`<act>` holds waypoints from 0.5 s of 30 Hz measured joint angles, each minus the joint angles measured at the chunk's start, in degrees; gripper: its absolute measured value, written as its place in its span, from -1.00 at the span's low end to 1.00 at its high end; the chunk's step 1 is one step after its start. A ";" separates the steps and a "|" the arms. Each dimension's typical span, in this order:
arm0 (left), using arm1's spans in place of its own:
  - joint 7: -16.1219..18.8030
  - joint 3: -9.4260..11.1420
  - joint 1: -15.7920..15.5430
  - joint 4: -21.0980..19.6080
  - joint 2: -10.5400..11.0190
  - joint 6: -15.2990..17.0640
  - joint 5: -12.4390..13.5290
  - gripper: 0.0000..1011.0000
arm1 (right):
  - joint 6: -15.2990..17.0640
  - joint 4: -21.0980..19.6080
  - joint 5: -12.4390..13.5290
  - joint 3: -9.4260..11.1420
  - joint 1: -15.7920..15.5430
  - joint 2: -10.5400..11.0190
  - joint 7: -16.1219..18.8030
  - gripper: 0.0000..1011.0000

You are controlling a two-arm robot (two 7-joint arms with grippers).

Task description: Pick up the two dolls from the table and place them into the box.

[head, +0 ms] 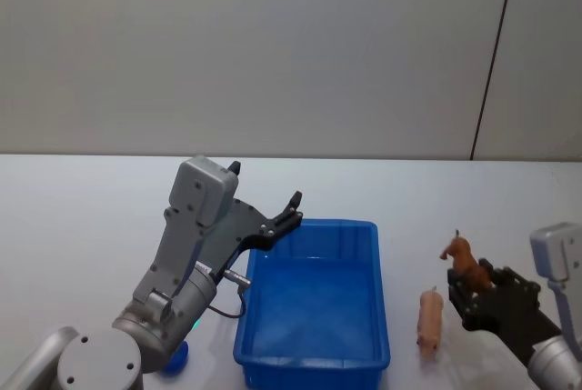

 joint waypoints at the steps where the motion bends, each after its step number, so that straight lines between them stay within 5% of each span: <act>1: 0.00 0.00 0.00 0.00 0.00 0.00 0.00 0.98 | -0.32 -0.44 0.01 -0.01 0.22 -0.09 0.76 -0.14; 15: 0.00 0.00 0.00 0.00 0.00 0.00 0.00 0.98 | 0.10 1.24 -0.10 -1.86 5.01 -3.34 9.40 -0.14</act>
